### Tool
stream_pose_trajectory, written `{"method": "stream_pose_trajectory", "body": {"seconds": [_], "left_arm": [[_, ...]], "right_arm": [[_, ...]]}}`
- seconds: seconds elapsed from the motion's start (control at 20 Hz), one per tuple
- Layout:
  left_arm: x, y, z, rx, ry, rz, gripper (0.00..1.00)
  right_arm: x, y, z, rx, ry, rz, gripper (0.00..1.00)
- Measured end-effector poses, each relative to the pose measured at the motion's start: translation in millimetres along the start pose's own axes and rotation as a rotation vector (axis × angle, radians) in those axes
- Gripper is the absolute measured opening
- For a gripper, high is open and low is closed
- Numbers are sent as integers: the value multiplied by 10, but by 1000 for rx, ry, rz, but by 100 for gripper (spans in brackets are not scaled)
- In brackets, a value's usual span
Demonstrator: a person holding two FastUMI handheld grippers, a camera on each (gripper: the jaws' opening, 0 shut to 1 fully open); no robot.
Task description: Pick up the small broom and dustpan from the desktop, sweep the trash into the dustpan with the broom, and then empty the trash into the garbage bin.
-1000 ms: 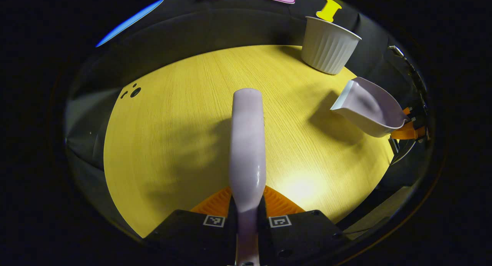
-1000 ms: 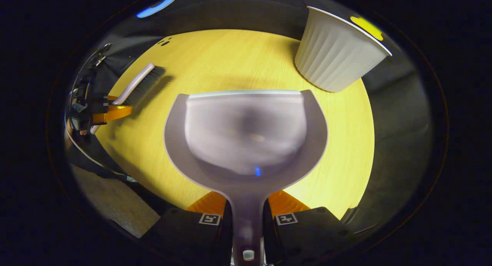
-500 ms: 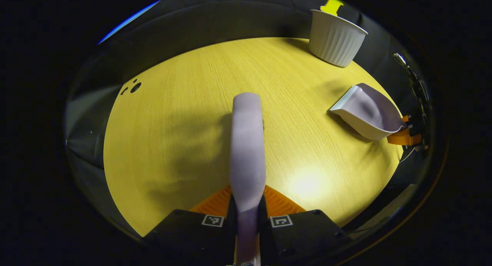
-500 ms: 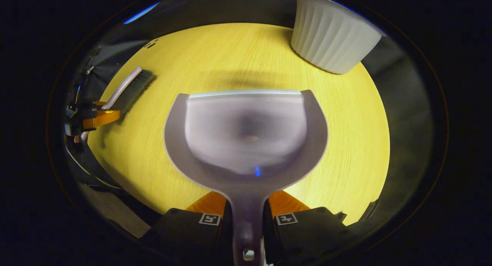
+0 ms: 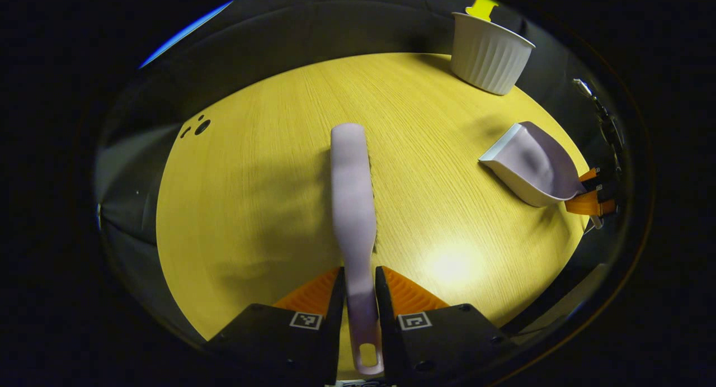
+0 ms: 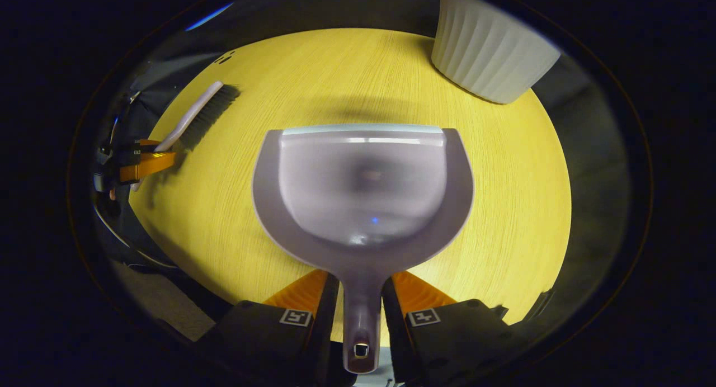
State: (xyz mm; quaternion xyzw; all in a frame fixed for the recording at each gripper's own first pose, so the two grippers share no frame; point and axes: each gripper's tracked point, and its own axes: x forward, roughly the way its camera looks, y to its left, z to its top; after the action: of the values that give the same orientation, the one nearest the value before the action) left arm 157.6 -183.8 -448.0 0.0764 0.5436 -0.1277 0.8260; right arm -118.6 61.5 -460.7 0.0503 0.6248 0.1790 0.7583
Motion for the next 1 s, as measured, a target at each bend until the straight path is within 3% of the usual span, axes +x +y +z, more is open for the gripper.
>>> {"method": "stream_pose_trajectory", "body": {"seconds": [0.2,0.35,0.65,0.7,0.8,1.0], "left_arm": [[-234,59,70,18,-57,25,37],[-474,54,150,7,-115,21,39],[-1166,-39,612,0,-363,2,39],[-1294,-58,737,7,-417,-4,34],[-1571,-136,973,-1,-527,-24,36],[-2055,-277,1358,-47,-732,-44,36]], "right_arm": [[-319,30,12,12,-34,-7,48],[-643,149,103,44,-105,28,48],[-1366,374,697,88,-445,51,48],[-1500,406,832,85,-512,50,48],[-1741,449,1038,75,-628,47,48],[-2143,418,1263,36,-787,13,48]]}}
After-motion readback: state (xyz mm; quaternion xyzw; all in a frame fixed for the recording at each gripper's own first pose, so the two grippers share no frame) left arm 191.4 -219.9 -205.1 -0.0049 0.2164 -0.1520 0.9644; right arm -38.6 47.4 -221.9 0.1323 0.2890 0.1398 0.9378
